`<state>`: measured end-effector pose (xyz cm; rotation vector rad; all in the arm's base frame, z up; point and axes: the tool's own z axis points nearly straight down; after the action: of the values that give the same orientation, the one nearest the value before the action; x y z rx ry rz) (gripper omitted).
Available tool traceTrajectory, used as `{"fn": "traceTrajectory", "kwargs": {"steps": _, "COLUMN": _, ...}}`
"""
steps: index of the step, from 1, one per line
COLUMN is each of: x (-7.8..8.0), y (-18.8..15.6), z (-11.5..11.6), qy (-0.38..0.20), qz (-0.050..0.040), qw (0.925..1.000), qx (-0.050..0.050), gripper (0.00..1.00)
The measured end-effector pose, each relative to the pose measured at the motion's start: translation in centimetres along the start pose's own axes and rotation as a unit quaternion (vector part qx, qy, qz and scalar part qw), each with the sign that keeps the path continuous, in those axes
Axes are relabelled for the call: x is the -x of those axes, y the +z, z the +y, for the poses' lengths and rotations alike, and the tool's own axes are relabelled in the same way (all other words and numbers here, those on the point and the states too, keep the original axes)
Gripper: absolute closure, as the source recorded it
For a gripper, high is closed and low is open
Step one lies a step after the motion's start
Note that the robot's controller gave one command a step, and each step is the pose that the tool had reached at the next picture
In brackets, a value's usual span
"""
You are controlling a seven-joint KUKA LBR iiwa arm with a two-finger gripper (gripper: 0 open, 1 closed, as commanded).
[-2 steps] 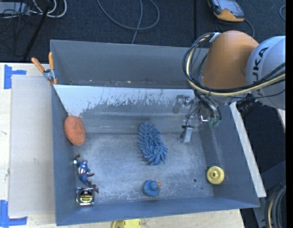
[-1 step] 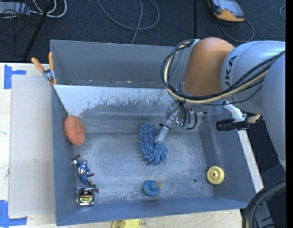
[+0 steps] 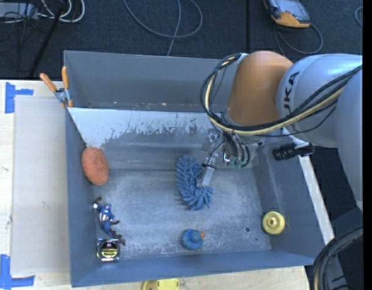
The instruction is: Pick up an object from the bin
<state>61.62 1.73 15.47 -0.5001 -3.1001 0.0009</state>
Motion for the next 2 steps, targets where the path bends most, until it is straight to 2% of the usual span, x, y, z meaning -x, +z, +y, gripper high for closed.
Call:
{"fn": "traceTrajectory", "kwargs": {"steps": 1, "x": -0.3, "y": 3.6, "z": -1.5, "qy": -0.038, "qz": -0.0002, "qw": 0.9993, "qx": 0.001, "gripper": 0.00}}
{"fn": "traceTrajectory", "kwargs": {"steps": 2, "x": -0.6, "y": 8.3, "z": -2.2, "qy": 0.125, "qz": -0.0014, "qw": 0.9921, "qx": 0.001, "gripper": 1.00}}
